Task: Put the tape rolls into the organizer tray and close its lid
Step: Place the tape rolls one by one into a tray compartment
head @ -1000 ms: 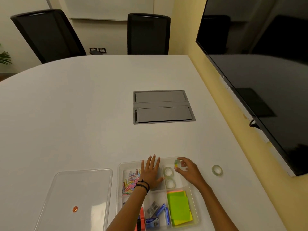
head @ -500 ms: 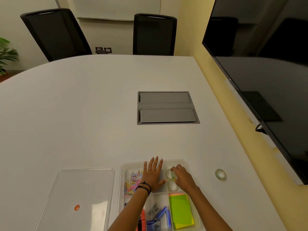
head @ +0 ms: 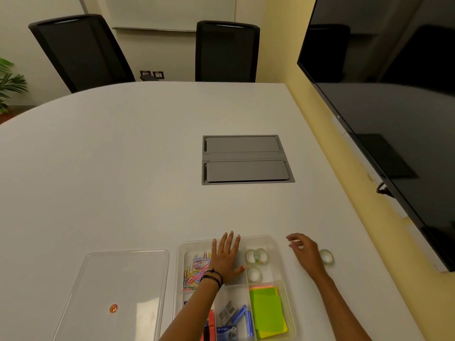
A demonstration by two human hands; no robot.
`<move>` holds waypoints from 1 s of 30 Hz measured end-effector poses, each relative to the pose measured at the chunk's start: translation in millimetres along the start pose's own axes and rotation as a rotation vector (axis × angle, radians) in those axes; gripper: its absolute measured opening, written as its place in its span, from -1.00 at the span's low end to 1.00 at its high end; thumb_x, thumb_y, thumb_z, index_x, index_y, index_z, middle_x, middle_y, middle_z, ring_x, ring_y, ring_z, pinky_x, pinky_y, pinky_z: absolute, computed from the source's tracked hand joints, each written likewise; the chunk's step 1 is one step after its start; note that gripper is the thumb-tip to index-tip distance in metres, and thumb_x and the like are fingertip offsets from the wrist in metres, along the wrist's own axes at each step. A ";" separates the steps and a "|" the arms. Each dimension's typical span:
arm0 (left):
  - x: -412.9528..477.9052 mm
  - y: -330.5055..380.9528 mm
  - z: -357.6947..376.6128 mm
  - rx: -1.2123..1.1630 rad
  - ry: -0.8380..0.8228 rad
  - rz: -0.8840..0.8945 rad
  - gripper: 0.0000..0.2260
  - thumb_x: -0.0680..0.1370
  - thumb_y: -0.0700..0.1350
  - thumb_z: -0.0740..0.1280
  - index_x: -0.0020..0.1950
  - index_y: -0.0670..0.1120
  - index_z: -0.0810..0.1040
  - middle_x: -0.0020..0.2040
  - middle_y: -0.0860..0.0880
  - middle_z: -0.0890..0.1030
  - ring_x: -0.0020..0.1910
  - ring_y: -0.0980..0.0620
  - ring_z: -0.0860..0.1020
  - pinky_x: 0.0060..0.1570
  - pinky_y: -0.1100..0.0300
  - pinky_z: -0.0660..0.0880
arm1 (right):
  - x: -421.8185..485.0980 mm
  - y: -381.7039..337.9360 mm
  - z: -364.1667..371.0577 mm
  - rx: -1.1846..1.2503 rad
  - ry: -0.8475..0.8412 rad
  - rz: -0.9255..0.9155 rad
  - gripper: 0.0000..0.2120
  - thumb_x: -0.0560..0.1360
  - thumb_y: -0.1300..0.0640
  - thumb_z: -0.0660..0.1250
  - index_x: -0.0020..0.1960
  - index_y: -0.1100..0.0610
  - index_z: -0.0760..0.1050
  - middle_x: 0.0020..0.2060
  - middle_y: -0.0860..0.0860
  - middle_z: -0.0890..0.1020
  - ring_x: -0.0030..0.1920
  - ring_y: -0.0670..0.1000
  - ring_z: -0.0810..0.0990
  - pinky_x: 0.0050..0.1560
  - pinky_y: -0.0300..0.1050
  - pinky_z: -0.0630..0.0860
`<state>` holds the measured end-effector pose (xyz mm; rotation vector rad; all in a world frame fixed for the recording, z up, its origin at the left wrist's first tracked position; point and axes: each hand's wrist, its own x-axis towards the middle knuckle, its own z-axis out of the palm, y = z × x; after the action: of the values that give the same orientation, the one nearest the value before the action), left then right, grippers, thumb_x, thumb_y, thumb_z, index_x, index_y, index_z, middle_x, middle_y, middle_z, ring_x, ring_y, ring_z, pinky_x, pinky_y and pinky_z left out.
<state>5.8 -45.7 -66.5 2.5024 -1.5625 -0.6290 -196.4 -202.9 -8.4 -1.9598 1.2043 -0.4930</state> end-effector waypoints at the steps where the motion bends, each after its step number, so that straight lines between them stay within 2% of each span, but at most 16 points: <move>1: -0.8 0.2 -0.7 0.018 0.003 0.017 -0.09 0.33 0.39 -0.02 0.52 -0.11 -0.16 0.48 -0.12 0.17 0.47 -0.13 0.02 0.40 -0.09 -0.30 | 1.1 9.5 -6.9 -0.019 0.035 0.042 -0.77 0.42 0.46 0.26 -0.07 0.19 0.54 -0.06 0.18 0.63 -0.16 -0.16 0.58 -0.19 -0.44 0.46; 3: -1.6 0.2 -0.1 0.068 0.038 0.060 -0.09 0.33 0.39 -0.02 0.52 -0.10 -0.16 0.54 -0.13 -0.14 0.50 -0.10 -0.20 0.39 -0.10 -0.28 | 2.5 29.8 -17.9 -0.095 0.071 0.125 -0.77 0.41 0.46 0.28 0.03 0.29 0.53 0.05 0.28 0.58 -0.01 0.11 0.58 0.00 -0.15 0.50; 5: -1.7 0.5 1.4 0.108 0.073 0.084 -0.09 0.33 0.40 -0.02 0.52 -0.10 -0.16 0.52 -0.12 -0.24 0.49 -0.10 -0.25 0.39 -0.10 -0.27 | 1.8 47.4 -27.8 -0.190 0.027 0.230 -0.65 0.40 0.43 0.31 0.17 0.32 0.45 0.19 0.33 0.48 0.12 0.29 0.50 0.19 0.08 0.43; 6: -1.7 0.3 1.9 0.119 0.080 0.088 -0.09 0.33 0.40 -0.02 0.52 -0.10 -0.15 0.52 -0.12 -0.24 0.49 -0.10 -0.25 0.39 -0.10 -0.27 | -0.3 53.4 -31.5 -0.207 -0.007 0.288 -0.59 0.40 0.41 0.32 0.24 0.31 0.40 0.25 0.34 0.42 0.19 0.30 0.45 0.27 0.10 0.37; 9: -1.3 -0.4 2.7 0.129 0.084 0.086 -0.08 0.33 0.40 -0.01 0.52 -0.10 -0.16 0.52 -0.13 -0.25 0.49 -0.10 -0.25 0.39 -0.10 -0.26 | -10.1 65.2 -34.6 -0.189 -0.105 0.378 -0.53 0.43 0.37 0.32 0.31 0.31 0.32 0.36 0.30 0.31 0.34 0.25 0.33 0.37 0.05 0.25; 11: -0.9 -0.7 2.4 0.124 0.079 0.085 -0.08 0.32 0.40 0.00 0.52 -0.10 -0.16 0.52 -0.13 -0.24 0.49 -0.10 -0.25 0.39 -0.11 -0.26 | -17.1 71.5 -31.4 -0.191 -0.140 0.369 -0.58 0.44 0.36 0.32 0.28 0.31 0.36 0.34 0.29 0.36 0.34 0.24 0.34 0.36 0.02 0.26; 14: -0.5 -0.5 1.6 0.114 0.069 0.084 -0.08 0.33 0.40 0.00 0.52 -0.10 -0.16 0.52 -0.13 -0.24 0.50 -0.10 -0.24 0.39 -0.10 -0.25 | -24.2 70.7 -27.1 -0.180 -0.089 0.332 -0.70 0.43 0.37 0.31 0.17 0.30 0.48 0.19 0.29 0.53 0.21 0.25 0.48 0.24 0.04 0.39; 16: -0.4 -0.2 1.1 0.111 0.060 0.081 -0.08 0.33 0.40 0.00 0.52 -0.10 -0.16 0.52 -0.13 -0.25 0.50 -0.10 -0.18 0.39 -0.10 -0.26 | -25.5 66.0 -26.4 -0.156 -0.023 0.320 -0.74 0.44 0.40 0.25 0.11 0.29 0.52 0.09 0.26 0.60 0.12 0.23 0.55 0.09 0.01 0.47; 18: -0.1 -0.3 1.1 0.117 0.056 0.078 -0.08 0.33 0.40 -0.01 0.52 -0.10 -0.15 0.52 -0.13 -0.24 0.50 -0.10 -0.18 0.39 -0.10 -0.26 | -25.8 61.8 -25.0 -0.129 0.045 0.298 -0.74 0.42 0.42 0.21 0.05 0.27 0.54 0.03 0.24 0.62 0.05 0.22 0.57 -0.03 -0.05 0.47; 19: 0.1 -0.4 1.3 0.121 0.056 0.077 -0.08 0.33 0.40 -0.01 0.52 -0.10 -0.15 0.52 -0.13 -0.24 0.50 -0.10 -0.21 0.39 -0.10 -0.26 | -26.0 61.3 -23.4 -0.128 0.070 0.280 -0.74 0.41 0.44 0.21 0.04 0.27 0.53 0.03 0.23 0.61 0.05 0.22 0.56 -0.02 -0.04 0.47; 21: 0.6 -0.9 2.0 0.128 0.057 0.073 -0.08 0.33 0.40 -0.01 0.52 -0.10 -0.15 0.52 -0.13 -0.23 0.49 -0.10 -0.24 0.39 -0.10 -0.26 | -26.5 65.2 -17.8 -0.147 0.066 0.256 -0.70 0.40 0.44 0.25 0.10 0.27 0.50 0.10 0.24 0.56 0.13 0.24 0.51 0.11 0.05 0.46; 24: 0.2 -1.0 1.7 0.128 0.050 0.061 -0.08 0.33 0.40 -0.01 0.52 -0.09 -0.15 0.54 -0.13 -0.11 0.49 -0.09 -0.25 0.39 -0.10 -0.26 | -28.6 75.2 -6.1 -0.206 -0.067 0.238 -0.55 0.38 0.43 0.31 0.26 0.25 0.41 0.29 0.33 0.39 0.31 0.30 0.35 0.31 0.14 0.33; 27: -1.3 -0.2 0.6 0.128 0.044 0.060 -0.08 0.33 0.40 -0.01 0.52 -0.10 -0.16 0.54 -0.12 -0.05 0.49 -0.09 -0.25 0.39 -0.10 -0.26 | -34.5 79.3 4.7 -0.218 -0.129 0.206 -0.51 0.39 0.44 0.31 0.29 0.21 0.39 0.34 0.34 0.31 0.36 0.30 0.29 0.36 0.14 0.27; 30: -1.6 -1.2 1.1 0.132 0.067 0.073 -0.09 0.34 0.40 -0.02 0.52 -0.10 -0.16 0.53 -0.13 -0.18 0.49 -0.09 -0.25 0.39 -0.10 -0.27 | -45.0 77.9 11.2 -0.203 -0.092 0.162 -0.53 0.37 0.49 0.27 0.24 0.22 0.44 0.29 0.31 0.37 0.31 0.28 0.34 0.32 0.11 0.31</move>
<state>5.8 -43.6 -67.4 2.5160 -1.7148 -0.4412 -255.6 -179.1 -72.8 -2.0075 1.3855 -0.2019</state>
